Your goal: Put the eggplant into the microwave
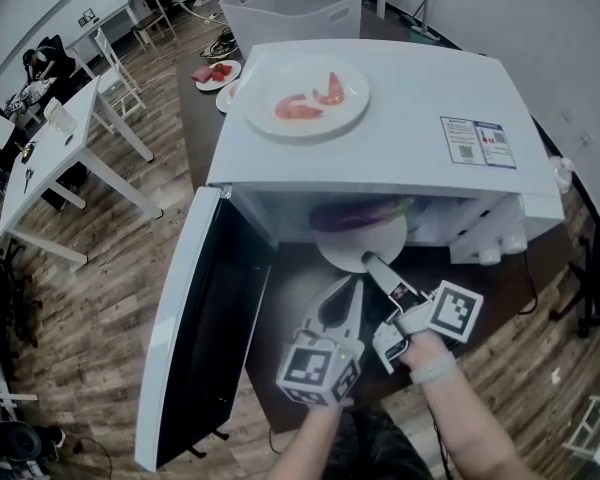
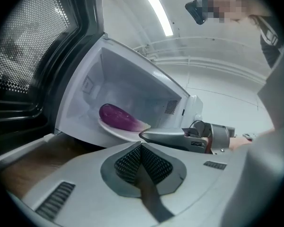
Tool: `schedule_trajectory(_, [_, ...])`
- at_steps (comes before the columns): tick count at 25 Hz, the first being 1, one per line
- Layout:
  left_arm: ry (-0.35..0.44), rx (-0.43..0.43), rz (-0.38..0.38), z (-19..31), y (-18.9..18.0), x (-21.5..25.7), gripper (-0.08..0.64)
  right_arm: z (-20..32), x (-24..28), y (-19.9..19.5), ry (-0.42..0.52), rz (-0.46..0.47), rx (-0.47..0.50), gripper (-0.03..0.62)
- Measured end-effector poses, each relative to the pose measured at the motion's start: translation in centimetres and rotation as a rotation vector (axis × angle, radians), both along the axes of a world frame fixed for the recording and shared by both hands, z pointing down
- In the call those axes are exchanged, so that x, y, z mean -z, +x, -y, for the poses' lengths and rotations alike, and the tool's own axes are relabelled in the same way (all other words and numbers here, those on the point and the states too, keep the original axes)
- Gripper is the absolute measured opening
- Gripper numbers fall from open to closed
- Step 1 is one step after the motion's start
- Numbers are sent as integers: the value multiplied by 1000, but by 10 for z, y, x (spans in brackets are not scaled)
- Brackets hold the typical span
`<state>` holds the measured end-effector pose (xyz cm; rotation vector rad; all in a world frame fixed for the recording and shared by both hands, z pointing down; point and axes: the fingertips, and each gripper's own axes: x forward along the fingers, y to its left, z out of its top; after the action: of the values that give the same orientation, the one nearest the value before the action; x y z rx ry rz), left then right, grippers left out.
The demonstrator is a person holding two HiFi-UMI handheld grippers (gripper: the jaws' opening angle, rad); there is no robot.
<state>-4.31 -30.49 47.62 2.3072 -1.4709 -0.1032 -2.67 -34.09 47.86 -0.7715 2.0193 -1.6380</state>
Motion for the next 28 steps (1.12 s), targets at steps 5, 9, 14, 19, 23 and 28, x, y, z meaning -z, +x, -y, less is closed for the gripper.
schedule_trajectory(5, [-4, 6, -6, 4, -2, -1, 12, -11, -2, 2, 38, -43, 46, 101])
schedule_trajectory(9, [-4, 10, -12, 7, -3, 0, 12, -18, -2, 3, 52, -61, 62, 100])
schedule_trajectory(14, [-11, 18, -21, 10, -4, 0, 12, -26, -11, 10, 116, -221, 69, 100])
schedule_trajectory(19, [-13, 22, -19, 12, -6, 0, 12, -31, -7, 12, 310, -476, 104, 18])
schedule_trajectory(23, [-14, 23, -20, 13, -7, 0, 12, -31, -3, 10, 459, -733, 105, 5])
schedule_trajectory(28, [-15, 27, -23, 14, -9, 0, 12, -29, 2, 1, 546, -888, 110, 5])
